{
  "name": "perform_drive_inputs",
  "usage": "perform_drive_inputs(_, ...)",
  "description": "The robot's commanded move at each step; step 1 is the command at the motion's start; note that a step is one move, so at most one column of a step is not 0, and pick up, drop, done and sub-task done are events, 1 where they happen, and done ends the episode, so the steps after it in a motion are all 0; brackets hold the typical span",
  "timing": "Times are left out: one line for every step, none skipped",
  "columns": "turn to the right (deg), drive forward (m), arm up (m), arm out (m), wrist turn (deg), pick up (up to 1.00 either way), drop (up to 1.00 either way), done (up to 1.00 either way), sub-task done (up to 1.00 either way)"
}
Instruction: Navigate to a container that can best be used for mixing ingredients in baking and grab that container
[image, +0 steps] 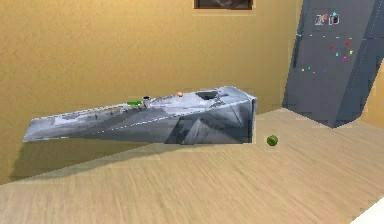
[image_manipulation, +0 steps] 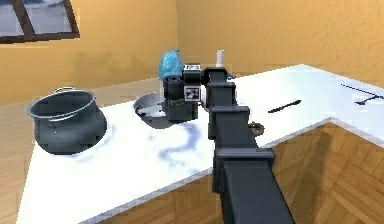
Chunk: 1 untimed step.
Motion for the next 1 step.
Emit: perform_drive_inputs(0.0, 0.00, 0.00, 0.00, 0.0, 0.00, 0.00, 1.00, 0.00)
